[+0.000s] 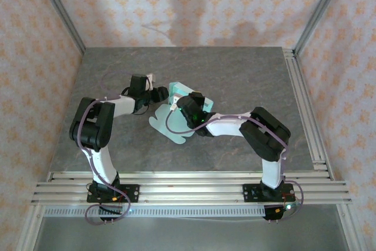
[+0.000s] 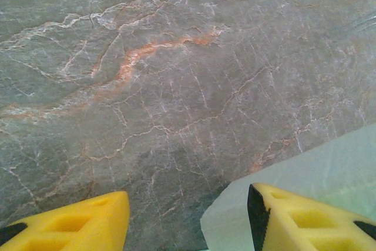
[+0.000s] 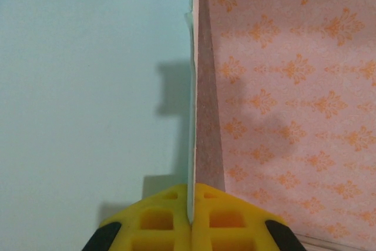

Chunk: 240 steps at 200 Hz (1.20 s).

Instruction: Fold the paper box

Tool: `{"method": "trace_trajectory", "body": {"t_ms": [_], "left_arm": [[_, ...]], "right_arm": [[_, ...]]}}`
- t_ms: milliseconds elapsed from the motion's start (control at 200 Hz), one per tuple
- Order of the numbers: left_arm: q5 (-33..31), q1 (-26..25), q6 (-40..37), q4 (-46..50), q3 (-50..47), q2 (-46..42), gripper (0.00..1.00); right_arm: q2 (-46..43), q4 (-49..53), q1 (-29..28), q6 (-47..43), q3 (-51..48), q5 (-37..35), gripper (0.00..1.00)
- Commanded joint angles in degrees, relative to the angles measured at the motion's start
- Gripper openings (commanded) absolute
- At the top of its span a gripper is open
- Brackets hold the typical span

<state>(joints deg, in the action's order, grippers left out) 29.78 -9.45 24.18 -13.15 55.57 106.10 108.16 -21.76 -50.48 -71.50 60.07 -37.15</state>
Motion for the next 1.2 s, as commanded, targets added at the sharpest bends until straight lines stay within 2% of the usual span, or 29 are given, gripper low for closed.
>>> {"method": "trace_trajectory", "body": {"t_ms": [0,811,1196], "left_arm": [[0.40,-0.46,-1.69,-2.08,-1.21,-2.25,0.57],[1.17,-2.78,-4.58,0.79,0.49,-2.09,0.57],[0.07,-3.11,-5.65,2.27,1.57,-2.29,0.57]], "right_arm": [[0.56,2.84,0.16,1.35,1.43,-0.66,0.00],[-0.78,7.32,0.51,5.00,3.19,3.90,0.00],[-1.61,15.28,0.73,9.67,6.43,7.25,0.00]]}}
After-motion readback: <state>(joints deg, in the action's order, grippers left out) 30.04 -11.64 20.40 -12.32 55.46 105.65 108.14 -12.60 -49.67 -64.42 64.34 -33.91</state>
